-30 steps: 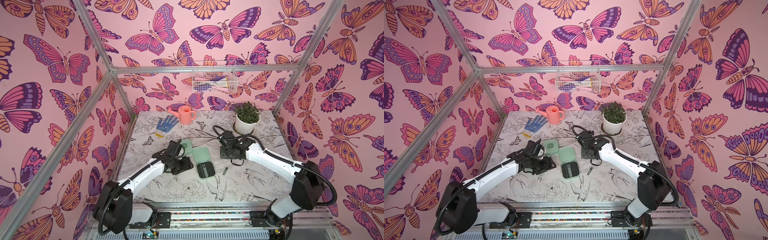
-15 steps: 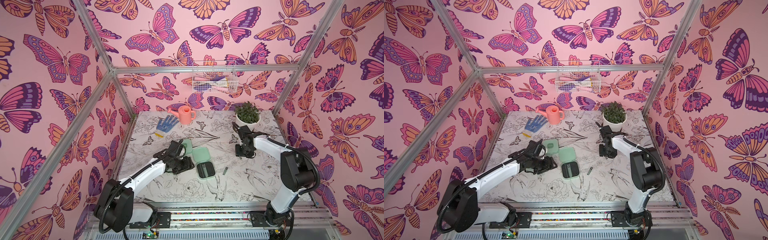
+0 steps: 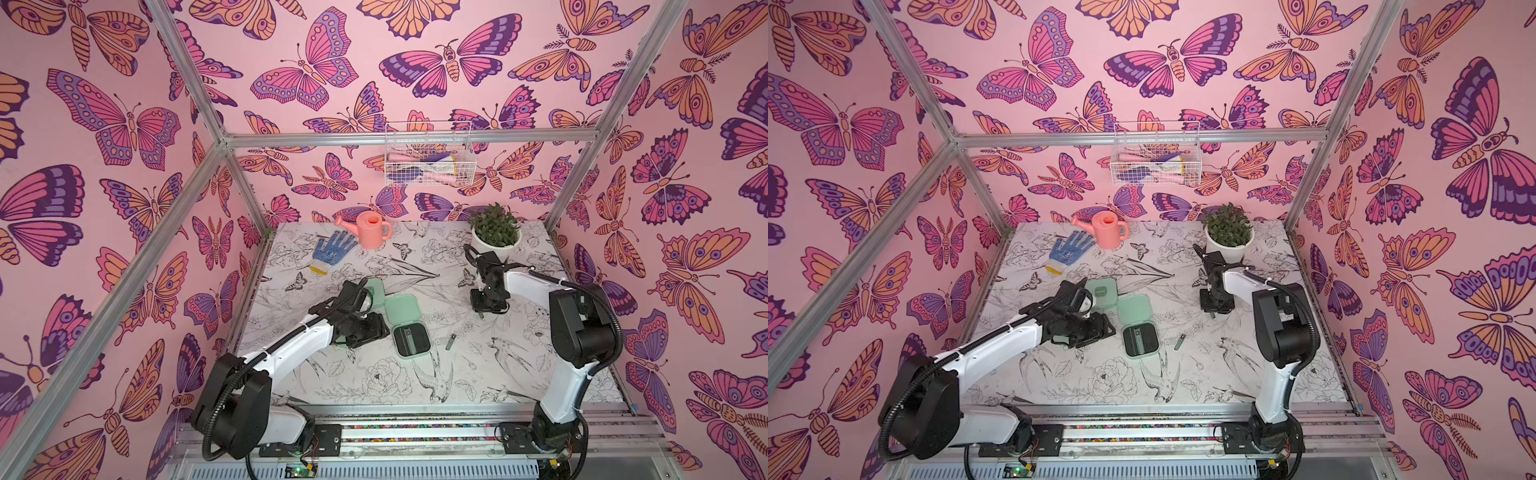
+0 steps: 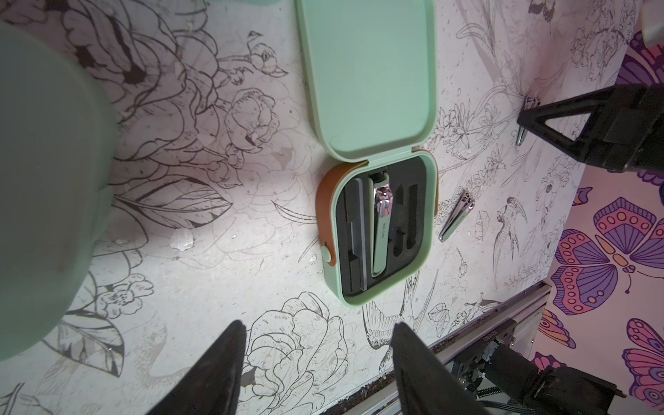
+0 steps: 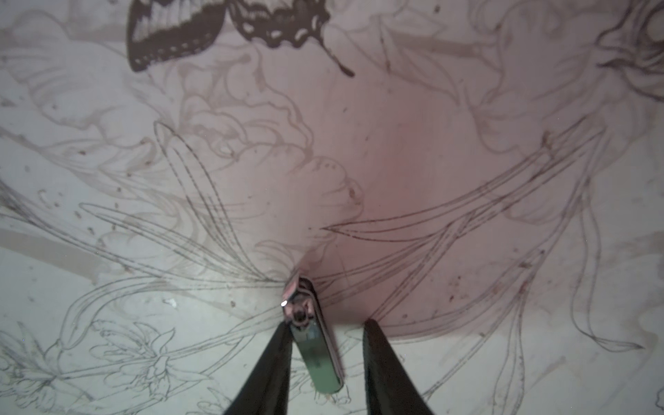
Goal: Organize nail clipper sets
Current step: Pick up the nail clipper from the center of the board.
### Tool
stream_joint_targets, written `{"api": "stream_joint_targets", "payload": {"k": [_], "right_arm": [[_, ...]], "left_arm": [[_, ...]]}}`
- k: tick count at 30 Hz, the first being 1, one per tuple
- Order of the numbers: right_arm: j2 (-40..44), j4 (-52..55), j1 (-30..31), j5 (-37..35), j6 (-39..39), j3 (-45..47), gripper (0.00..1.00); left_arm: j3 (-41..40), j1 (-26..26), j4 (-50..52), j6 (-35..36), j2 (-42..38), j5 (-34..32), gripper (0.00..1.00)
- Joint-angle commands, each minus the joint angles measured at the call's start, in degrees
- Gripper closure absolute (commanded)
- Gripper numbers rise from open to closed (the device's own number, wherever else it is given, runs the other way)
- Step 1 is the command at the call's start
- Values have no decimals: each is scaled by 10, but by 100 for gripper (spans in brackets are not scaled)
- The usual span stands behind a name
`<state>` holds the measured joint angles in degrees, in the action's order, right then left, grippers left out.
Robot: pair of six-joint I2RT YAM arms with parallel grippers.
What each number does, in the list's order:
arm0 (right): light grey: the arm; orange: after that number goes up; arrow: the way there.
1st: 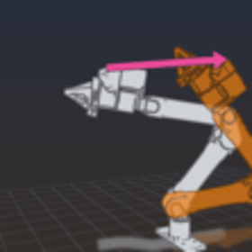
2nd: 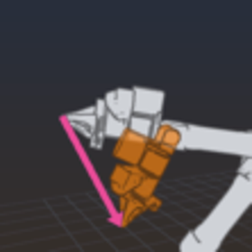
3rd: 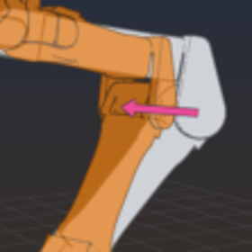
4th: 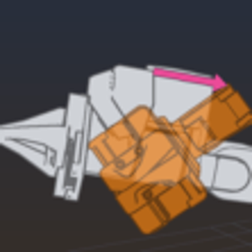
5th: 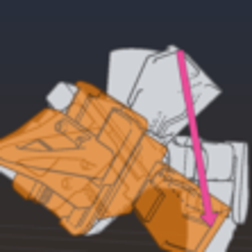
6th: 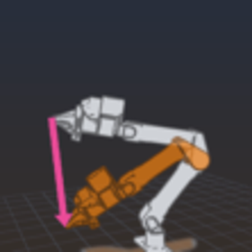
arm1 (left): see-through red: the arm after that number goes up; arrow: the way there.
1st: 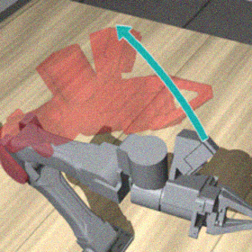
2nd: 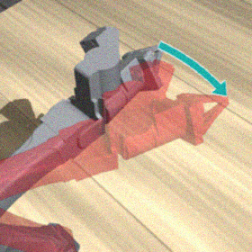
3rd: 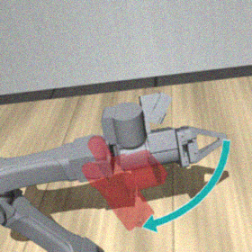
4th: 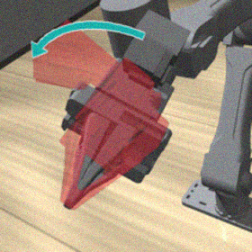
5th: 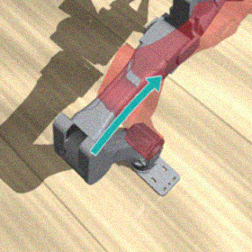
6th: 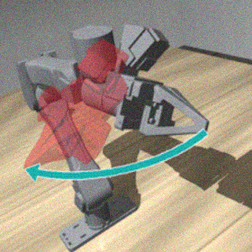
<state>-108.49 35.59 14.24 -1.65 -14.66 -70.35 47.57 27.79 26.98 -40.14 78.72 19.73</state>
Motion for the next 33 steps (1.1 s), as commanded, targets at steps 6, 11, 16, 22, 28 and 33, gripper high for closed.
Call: {"api": "stream_joint_targets", "payload": {"k": [6, 11, 16, 22, 28, 33], "right_arm": [[-5, -5, -4, 12, 10, -10, 74], [9, -8, -4, 15, 6, 0, 81], [30, -10, -4, 24, 0, 15, 93], [80, -5, 1, 48, -16, 40, 94], [154, 8, 62, 44, -56, 68, 94], [180, 10, 163, 15, -95, 70, 94]], "left_arm": [[11, 3, 2, -4, 9, 2, 34], [13, 3, 1, -3, 11, 3, 34], [11, 4, 1, -3, 12, 3, 34], [9, 4, -1, -3, 9, 3, 34], [7, 5, -3, -4, 9, 2, 34], [5, 5, -4, -3, 7, 0, 34]]}}
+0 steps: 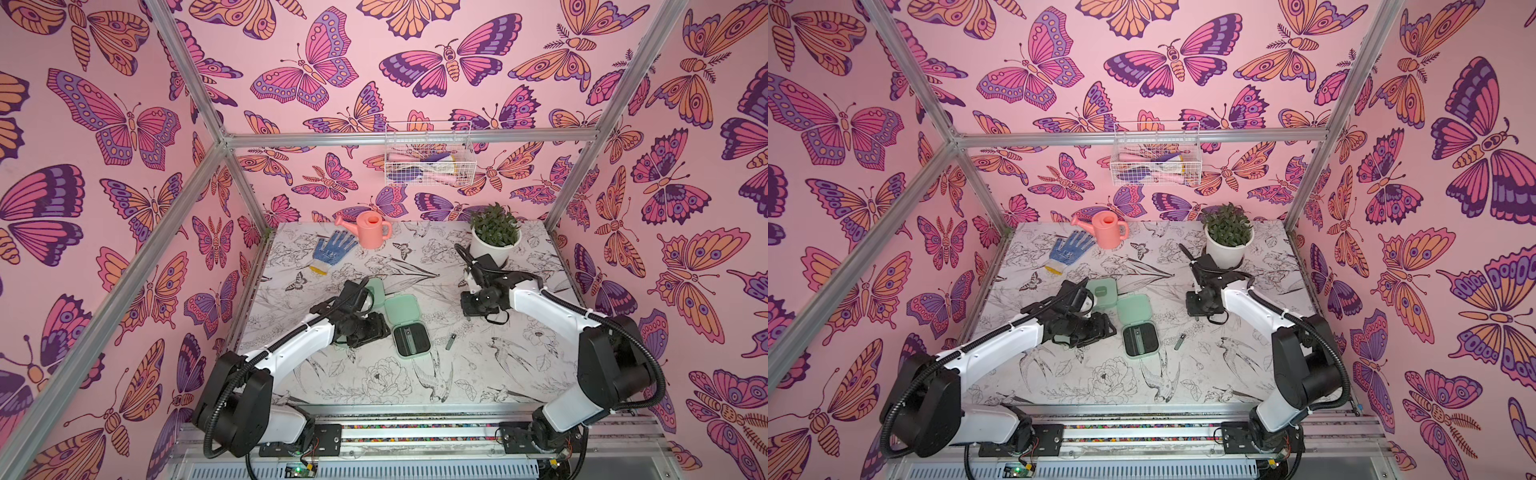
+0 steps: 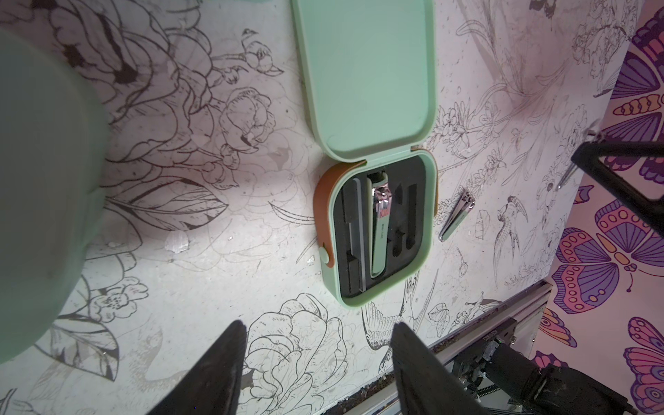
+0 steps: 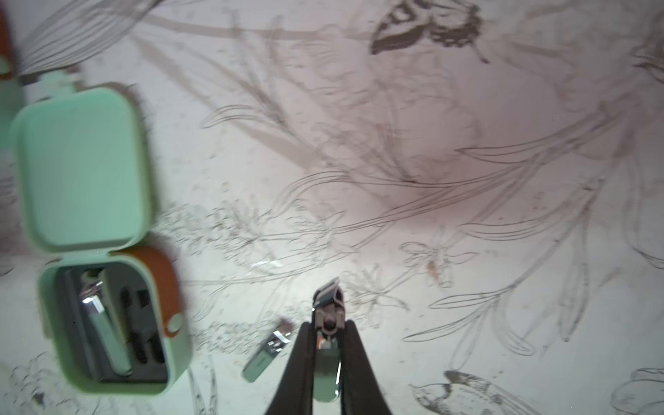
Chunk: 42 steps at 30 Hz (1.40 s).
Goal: Organize nail clipper sets
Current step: Pick up the nail clipper from the center of the board, then place the nail clipper in the storage box.
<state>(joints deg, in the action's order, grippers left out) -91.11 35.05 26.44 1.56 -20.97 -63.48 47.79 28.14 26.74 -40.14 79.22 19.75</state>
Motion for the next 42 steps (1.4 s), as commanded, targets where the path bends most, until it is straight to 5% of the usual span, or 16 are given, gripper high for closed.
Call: {"api": "stream_joint_targets", "payload": {"k": [1, 14, 42], "right_arm": [[7, 13, 64, -22, -38, -2, 94], [-112, -19, 237, -55, -98, -83, 95], [-166, -62, 250, -71, -118, -53, 96]], "left_arm": [[3, 2, -3, -3, 3, 0, 34], [4, 2, -3, -2, 4, 0, 34], [0, 2, -3, -1, -3, 5, 34]]}}
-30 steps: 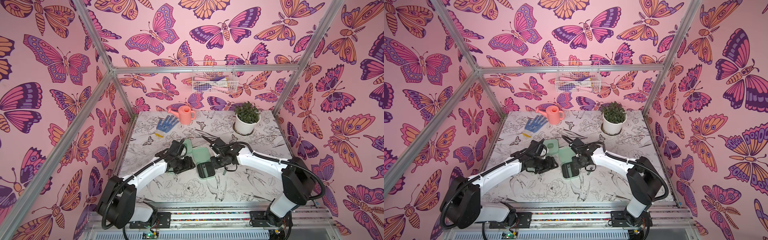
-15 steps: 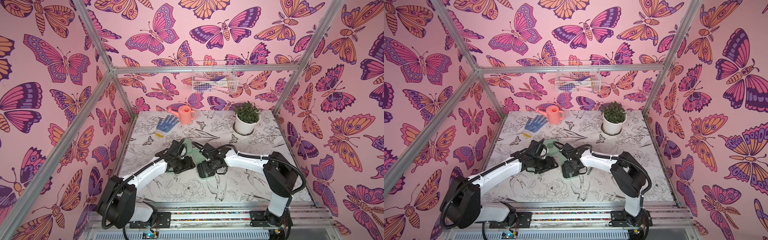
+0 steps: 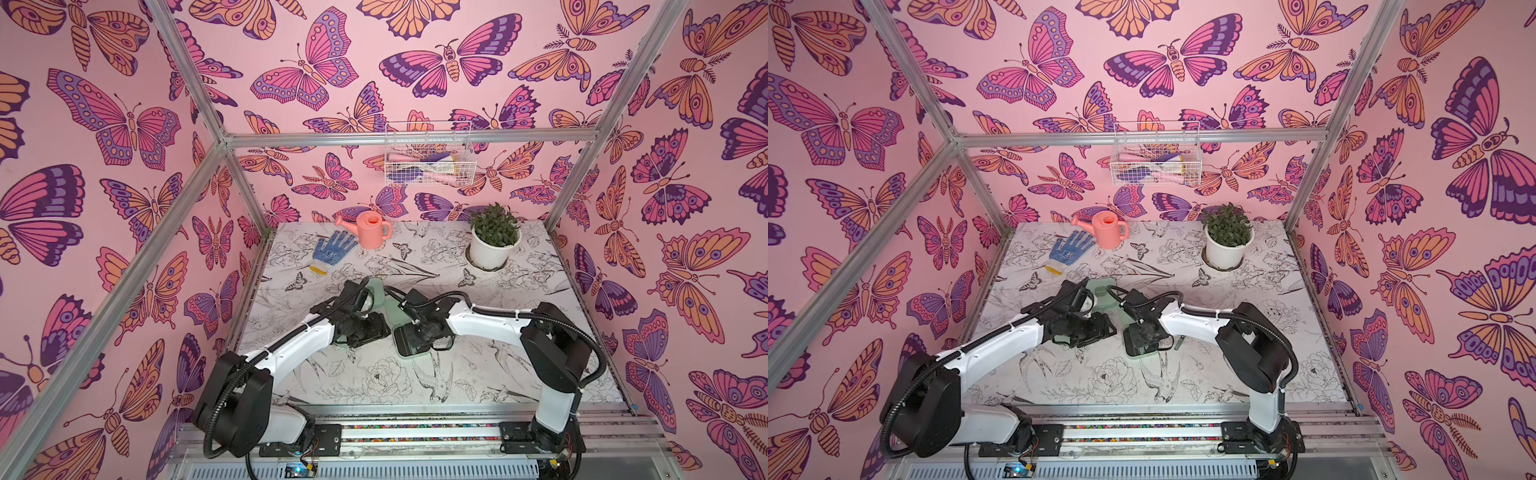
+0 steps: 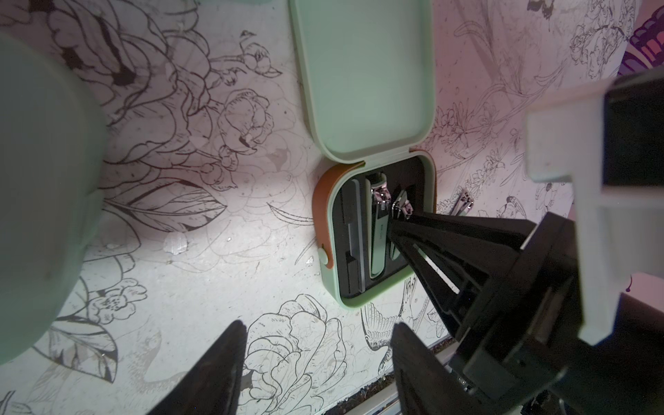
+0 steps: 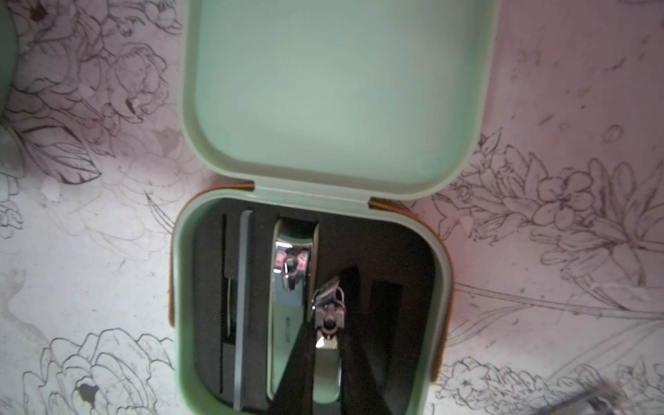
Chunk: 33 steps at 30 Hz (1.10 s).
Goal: Organize nail clipper sets
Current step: Place the nail clipper in the storage box.
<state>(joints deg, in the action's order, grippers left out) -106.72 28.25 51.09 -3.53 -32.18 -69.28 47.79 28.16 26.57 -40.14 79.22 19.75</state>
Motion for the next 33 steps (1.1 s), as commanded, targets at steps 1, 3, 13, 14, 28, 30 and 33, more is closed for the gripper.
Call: {"api": "stream_joint_targets", "payload": {"k": [1, 3, 13, 14, 28, 30, 33], "right_arm": [[-13, 4, 4, -19, -6, 5, 96], [-17, 4, 3, -21, -8, 5, 96], [-26, 17, 3, -32, -11, 7, 96], [-27, 17, 4, -32, -13, 8, 96], [-65, 19, 5, -19, -23, -7, 96], [-70, 22, 6, -20, -22, -12, 96], [-78, 28, 8, -21, -21, -19, 96]], "left_arm": [[1, 2, -1, -1, -3, 5, 34], [1, 2, -1, -2, -2, 4, 34], [0, 2, -2, 0, 1, 4, 34], [0, 2, -1, -1, 0, 3, 34], [1, 2, -1, 0, 4, 3, 34], [1, 2, -1, 0, 5, 3, 34], [-1, 2, -1, 0, 3, 2, 34]]}}
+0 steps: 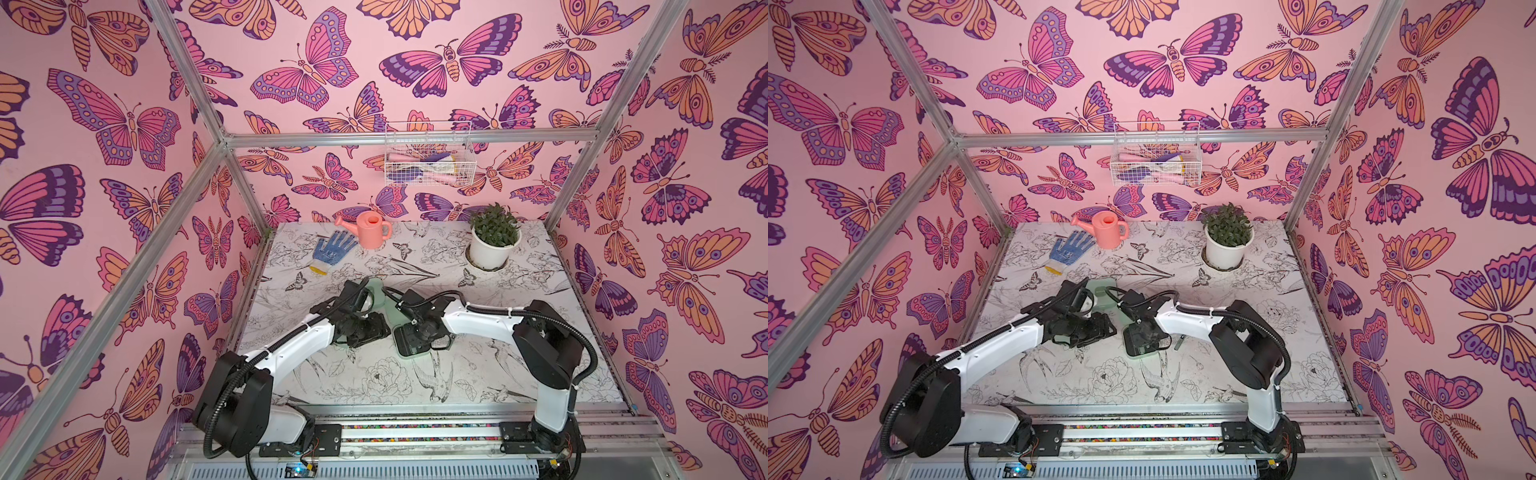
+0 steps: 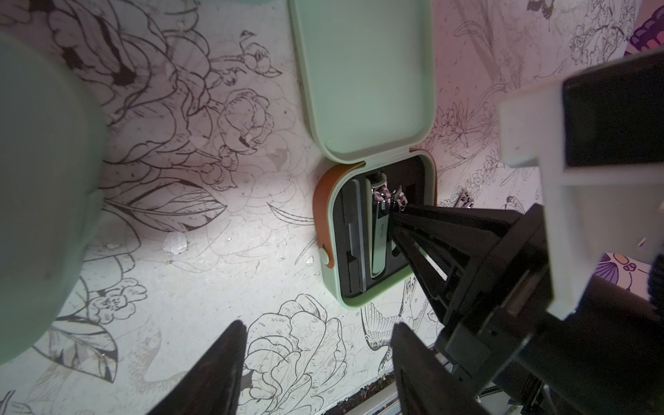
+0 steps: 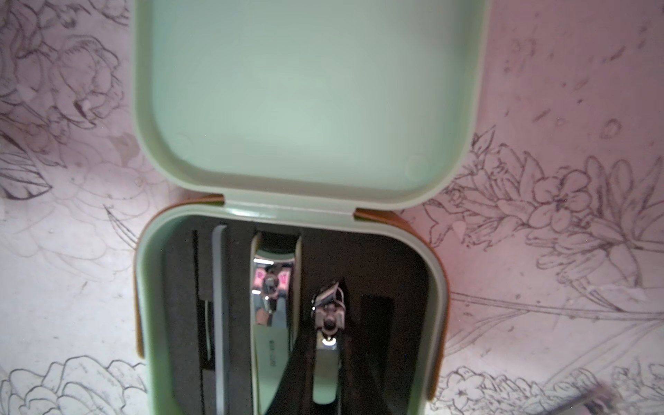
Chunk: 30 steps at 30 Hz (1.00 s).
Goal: Organize nail clipper sets
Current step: Place the nail clipper in the storage box.
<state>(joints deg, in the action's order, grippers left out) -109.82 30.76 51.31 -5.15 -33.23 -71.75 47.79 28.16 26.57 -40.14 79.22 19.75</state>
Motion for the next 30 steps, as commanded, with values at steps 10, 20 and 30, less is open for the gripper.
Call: {"api": "stream_joint_targets", "payload": {"k": [10, 20, 30], "right_arm": [[-76, 25, 15, -13, -13, -17, 96], [-28, 47, 15, -42, -4, -35, 77], [-3, 63, 15, -43, 11, -75, 71]], "left_arm": [[-4, 2, -1, 0, 0, 3, 34], [-3, 2, -1, 0, -4, 3, 34], [-7, 1, 0, -2, -12, 3, 34]]}}
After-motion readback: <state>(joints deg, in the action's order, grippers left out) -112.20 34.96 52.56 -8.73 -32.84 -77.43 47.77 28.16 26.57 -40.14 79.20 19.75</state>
